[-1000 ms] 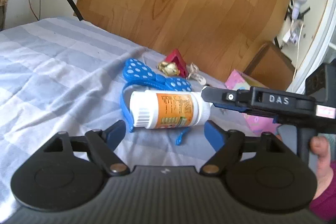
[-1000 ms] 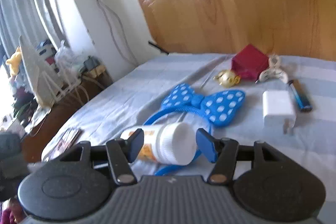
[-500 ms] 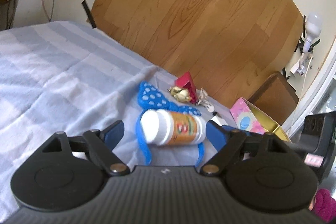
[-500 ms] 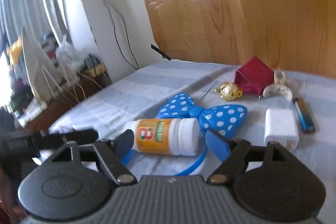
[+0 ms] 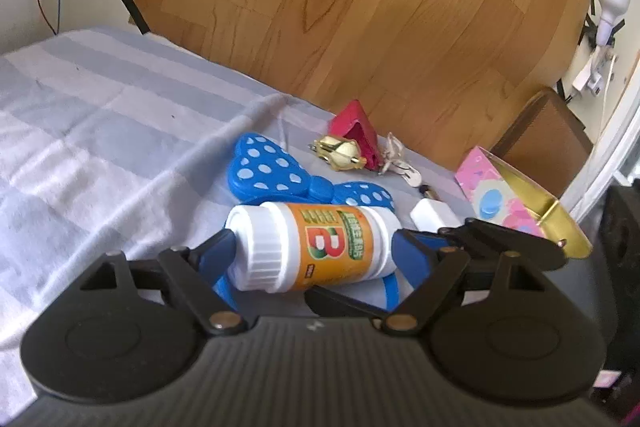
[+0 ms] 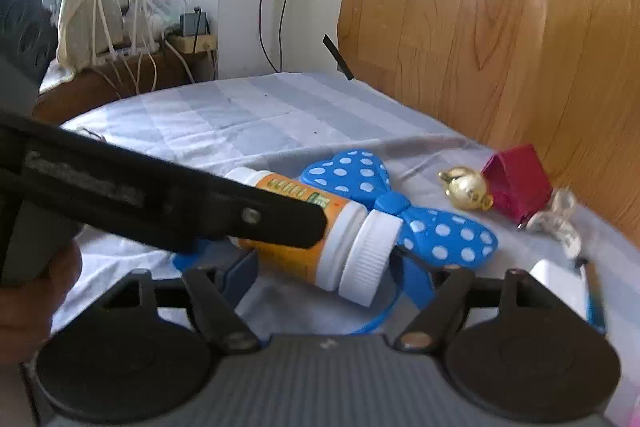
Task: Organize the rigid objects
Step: 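Lift the white bottle off the headband with the left tool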
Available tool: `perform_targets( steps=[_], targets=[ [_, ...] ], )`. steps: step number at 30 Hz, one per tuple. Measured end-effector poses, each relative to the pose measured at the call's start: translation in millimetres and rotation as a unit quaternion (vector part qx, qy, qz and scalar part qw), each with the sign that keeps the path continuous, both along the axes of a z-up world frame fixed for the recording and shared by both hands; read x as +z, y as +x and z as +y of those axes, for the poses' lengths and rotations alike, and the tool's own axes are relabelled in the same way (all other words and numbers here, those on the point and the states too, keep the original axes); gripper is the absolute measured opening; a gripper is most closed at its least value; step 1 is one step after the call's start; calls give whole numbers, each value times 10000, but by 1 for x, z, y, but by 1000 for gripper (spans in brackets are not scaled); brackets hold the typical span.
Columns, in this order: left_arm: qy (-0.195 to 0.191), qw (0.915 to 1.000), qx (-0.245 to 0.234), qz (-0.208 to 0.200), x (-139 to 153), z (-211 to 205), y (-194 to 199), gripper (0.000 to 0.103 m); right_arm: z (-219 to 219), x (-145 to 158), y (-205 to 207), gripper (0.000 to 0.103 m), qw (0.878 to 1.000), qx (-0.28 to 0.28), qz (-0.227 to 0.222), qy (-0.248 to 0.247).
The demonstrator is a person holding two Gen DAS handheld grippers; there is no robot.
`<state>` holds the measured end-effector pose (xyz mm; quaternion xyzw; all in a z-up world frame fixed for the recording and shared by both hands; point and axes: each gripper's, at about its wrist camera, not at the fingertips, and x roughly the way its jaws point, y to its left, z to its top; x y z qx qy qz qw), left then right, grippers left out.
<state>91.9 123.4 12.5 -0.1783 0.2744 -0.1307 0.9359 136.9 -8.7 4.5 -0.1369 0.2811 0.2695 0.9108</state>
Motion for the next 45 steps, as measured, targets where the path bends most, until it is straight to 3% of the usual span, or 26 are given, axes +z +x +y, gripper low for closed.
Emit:
perform_targets(
  steps=[4,9,13,17,26,29,32,39,45],
  targets=[
    [-243,9996,-35,-163,11,3,-12,86,-2,11,-17,69,9996,-89,-237,98],
    [-262,9987,-296,-330,23,-15,-28,86,-8,35,-54,69,9954,-283,-911,18],
    [-312,9969,-605,-394,28,-37,-44,86,-24,47,-79,69,9926,-487,-1108,-91],
    [-279,9943,-979,-304,24,-62,-53,86,-52,44,-106,68,9925,-724,-980,-82],
    [40,9875,-1573,66,1,-110,-61,86,-101,15,-151,68,9904,-1346,-139,275],
    [184,9863,-1642,-13,1,-119,-65,86,-112,8,-159,68,9885,-1420,121,512],
    [195,9859,-1658,70,0,-120,-64,87,-114,8,-163,70,9885,-1401,97,556],
    [66,9899,-1416,73,5,-102,-67,93,-126,4,-160,90,9889,-1406,81,472],
    [22,9887,-1493,121,6,-101,-70,93,-132,3,-152,92,9921,-1179,148,398]
  ],
)
